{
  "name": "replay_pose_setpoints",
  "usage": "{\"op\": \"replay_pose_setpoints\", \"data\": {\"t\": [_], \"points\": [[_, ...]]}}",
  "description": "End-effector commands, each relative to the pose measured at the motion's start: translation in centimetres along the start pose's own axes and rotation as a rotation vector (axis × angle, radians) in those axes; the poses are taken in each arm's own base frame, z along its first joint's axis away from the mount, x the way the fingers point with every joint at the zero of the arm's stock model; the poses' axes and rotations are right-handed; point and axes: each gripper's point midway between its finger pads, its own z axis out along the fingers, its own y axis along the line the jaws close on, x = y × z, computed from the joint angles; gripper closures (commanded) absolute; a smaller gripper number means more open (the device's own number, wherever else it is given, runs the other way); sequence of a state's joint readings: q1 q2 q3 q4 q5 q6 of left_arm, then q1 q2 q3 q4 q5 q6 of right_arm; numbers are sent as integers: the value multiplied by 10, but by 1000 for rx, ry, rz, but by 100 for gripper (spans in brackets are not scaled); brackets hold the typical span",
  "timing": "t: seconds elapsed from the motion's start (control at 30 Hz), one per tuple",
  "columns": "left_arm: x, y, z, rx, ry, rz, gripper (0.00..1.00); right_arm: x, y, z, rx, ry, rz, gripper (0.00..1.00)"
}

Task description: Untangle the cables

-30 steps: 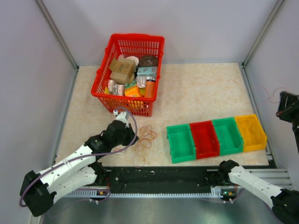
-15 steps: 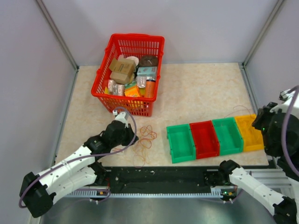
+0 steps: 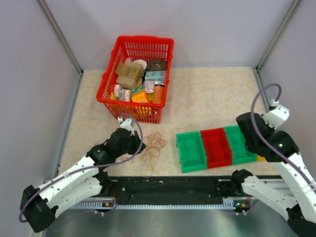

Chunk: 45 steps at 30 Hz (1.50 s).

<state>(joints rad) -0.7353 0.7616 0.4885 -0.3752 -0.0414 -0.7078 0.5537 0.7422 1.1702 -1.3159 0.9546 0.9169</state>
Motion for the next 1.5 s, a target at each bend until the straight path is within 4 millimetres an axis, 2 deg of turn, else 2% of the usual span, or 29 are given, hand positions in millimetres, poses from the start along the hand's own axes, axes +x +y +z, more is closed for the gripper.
{"op": "replay_pose_setpoints", "data": {"t": [0.0, 0.13, 0.3, 0.37, 0.43, 0.47, 0.53, 0.6, 0.63, 0.67, 0.73, 0.83, 0.9, 0.97, 1.0, 1.1, 1.13, 1.17, 1.2, 1.3, 1.37, 1.47], "points": [[-11, -11, -3, 44, -30, 0, 88, 64, -14, 9, 124, 203, -62, 100], [-11, -13, -5, 49, -30, 3, 88, 90, -11, 20, 169, 268, -28, 100], [-15, -17, -9, 72, -47, 7, 87, 122, -17, 48, 209, 389, 104, 100], [-16, -18, -9, 75, -46, 9, 87, 131, -18, 60, 207, 428, 171, 100], [-16, -20, -10, 82, -47, 9, 87, 131, -10, 68, 169, 447, 186, 98], [-17, -21, -10, 87, -50, 10, 87, 131, -7, 69, 154, 452, 179, 94], [-17, -21, -10, 87, -49, 13, 87, 127, -5, 71, 133, 441, 147, 79], [-18, -21, -9, 88, -52, 10, 85, 119, -6, 69, 116, 413, 128, 43], [-18, -21, -9, 89, -53, 10, 84, 113, -3, 66, 84, 399, 125, 33], [-16, -20, -9, 85, -50, 10, 82, 108, 2, 62, 50, 391, 124, 26], [-15, -19, -7, 82, -44, 7, 80, 95, 15, 50, -32, 371, 124, 25], [-13, -17, -3, 75, -38, 7, 79, 92, 58, 22, -230, 377, 42, 25], [-11, -16, -1, 67, -27, 3, 78, 97, 97, -3, -386, 371, -52, 26], [-9, -14, 0, 55, -15, 0, 72, 106, 141, -32, -553, 328, -176, 25], [-8, -14, -1, 55, -12, -4, 69, 113, 167, -54, -663, 300, -240, 25], [-6, -7, -4, 35, -21, -22, 61, 155, 233, -106, -920, 313, -401, 24], [-4, -5, -5, 29, -25, -31, 57, 180, 250, -116, -986, 354, -449, 25], [-4, -3, -7, 26, -30, -36, 53, 197, 267, -127, -1061, 376, -458, 27], [-4, -2, -10, 28, -39, -43, 51, 204, 287, -140, -1160, 376, -427, 32], [0, 4, -15, 16, -44, -57, 45, 238, 309, -148, -1289, 369, -434, 37], [3, 7, -18, 11, -47, -62, 43, 253, 324, -154, -1351, 365, -425, 39], [3, 11, -20, 1, -58, -68, 42, 280, 333, -153, -1371, 359, -477, 43]]}}
